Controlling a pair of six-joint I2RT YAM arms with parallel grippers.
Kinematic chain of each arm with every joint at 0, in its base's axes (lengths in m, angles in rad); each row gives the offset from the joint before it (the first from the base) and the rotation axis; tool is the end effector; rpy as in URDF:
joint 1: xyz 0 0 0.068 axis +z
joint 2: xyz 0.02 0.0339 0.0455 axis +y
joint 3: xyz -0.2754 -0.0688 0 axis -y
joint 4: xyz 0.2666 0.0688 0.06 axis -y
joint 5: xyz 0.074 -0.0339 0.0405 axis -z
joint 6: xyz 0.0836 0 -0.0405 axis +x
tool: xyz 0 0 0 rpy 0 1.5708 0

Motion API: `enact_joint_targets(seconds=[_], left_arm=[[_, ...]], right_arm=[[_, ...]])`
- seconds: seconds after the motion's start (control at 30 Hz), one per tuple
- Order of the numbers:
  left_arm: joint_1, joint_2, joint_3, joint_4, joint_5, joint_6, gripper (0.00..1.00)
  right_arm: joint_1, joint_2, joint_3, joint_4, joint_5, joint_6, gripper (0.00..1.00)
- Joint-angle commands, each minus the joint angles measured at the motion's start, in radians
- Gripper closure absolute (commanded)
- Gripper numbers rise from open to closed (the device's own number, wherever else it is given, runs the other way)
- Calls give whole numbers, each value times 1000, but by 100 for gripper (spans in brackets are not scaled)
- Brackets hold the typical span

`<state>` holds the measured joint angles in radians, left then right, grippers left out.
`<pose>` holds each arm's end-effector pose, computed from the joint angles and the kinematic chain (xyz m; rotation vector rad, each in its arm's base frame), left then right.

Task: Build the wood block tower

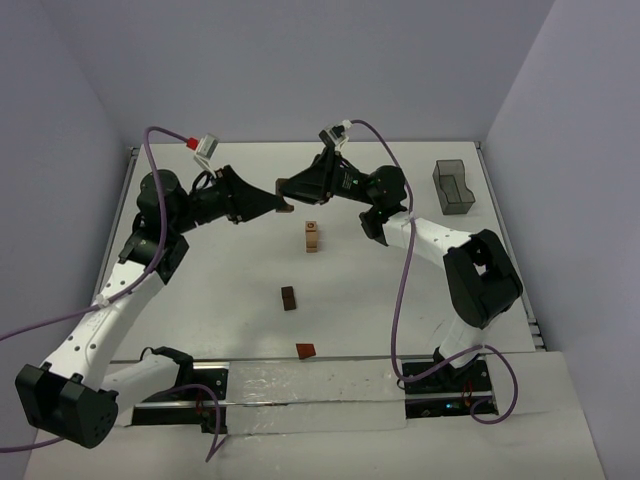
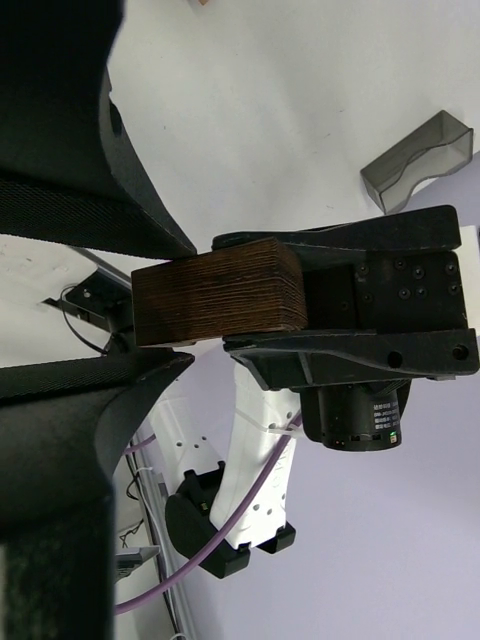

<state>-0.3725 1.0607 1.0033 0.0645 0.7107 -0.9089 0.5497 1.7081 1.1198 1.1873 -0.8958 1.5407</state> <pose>0.2526 -0.1572 0.3994 0.1604 1.7878 -1.5125 0.3215 0.2735 0.3594 -0.3772 1.5238 2.1818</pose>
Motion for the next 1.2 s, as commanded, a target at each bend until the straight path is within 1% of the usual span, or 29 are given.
enact_joint_targets(seconds=[0.0, 0.07, 0.1, 0.17, 0.2, 0.23, 0.27, 0.3, 0.33, 0.37, 0.4, 0.43, 0.47, 0.53, 0.57, 0.6, 0.67, 0.73, 0.77, 0.8, 0.83, 0.9, 0.97, 1.03, 1.1, 1.17], left_arm=[[-13, 12, 66, 47, -5, -2, 56], [-14, 15, 67, 44, -7, 0, 62], [-15, 14, 67, 42, -10, 2, 67], [-16, 11, 63, 27, -19, 10, 85], [-17, 10, 60, 21, -22, 13, 90], [-17, 7, 58, 15, -25, 17, 96], [-17, 5, 57, 9, -30, 23, 99], [-17, 1, 57, 2, -35, 31, 100], [-17, -3, 56, -12, -41, 43, 100], [-17, -8, 55, -26, -47, 54, 100], [-17, -14, 55, -40, -53, 64, 100], [-17, -19, 55, -54, -59, 74, 100], [-17, -25, 56, -76, -67, 88, 100], [-17, -33, 58, -134, -93, 124, 100], [-17, -36, 68, -159, -107, 165, 100], [-17, -36, 83, -208, -133, 199, 100], [-17, -30, 107, -303, -200, 242, 100], [-17, -16, 153, -382, -269, 301, 100], [-18, -6, 179, -426, -319, 321, 100], [-19, 4, 199, -458, -365, 329, 100], [-21, 16, 214, -475, -397, 331, 100], [-31, 88, 301, -578, -570, 319, 100], [-33, 135, 341, -648, -619, 295, 100], [-42, 179, 371, -658, -660, 263, 100], [-57, 219, 400, -679, -688, 248, 100], [-94, 268, 428, -684, -733, 240, 100]], right_arm=[[9, -21, 3, 28, 21, -5, 100], [9, -21, 7, 22, 18, -7, 100], [8, -21, 9, 13, 15, -9, 100], [9, -21, 12, -20, 8, -21, 100], [10, -22, 12, -28, 6, -25, 100], [10, -22, 12, -34, 5, -28, 95], [10, -22, 12, -42, 4, -30, 88], [9, -22, 14, -48, 1, -37, 79], [8, -25, 21, -84, -3, -49, 54], [5, -30, 25, -115, -5, -65, 32], [2, -35, 26, -140, -4, -82, 13], [-5, -38, 26, -154, -3, -94, 5], [-14, -41, 27, -174, -1, -113, 1], [-41, -51, 29, -227, 3, -143, 0], [-69, -56, 43, -321, 4, -206, 0], [-92, -64, 64, -430, 10, -282, 0], [-123, -84, 123, -709, 47, -483, 0], [-152, -104, 198, -984, 136, -693, 0], [-161, -113, 241, -1130, 212, -820, 0], [-164, -121, 276, -1237, 286, -923, 0], [-165, -134, 283, -1265, 326, -958, 0], [-167, -172, 320, -1410, 544, -1142, 0], [-171, -216, 312, -1433, 637, -1204, 0], [-172, -252, 298, -1453, 732, -1266, 0], [-172, -270, 295, -1472, 785, -1308, 0], [-174, -277, 309, -1510, 823, -1348, 0]])
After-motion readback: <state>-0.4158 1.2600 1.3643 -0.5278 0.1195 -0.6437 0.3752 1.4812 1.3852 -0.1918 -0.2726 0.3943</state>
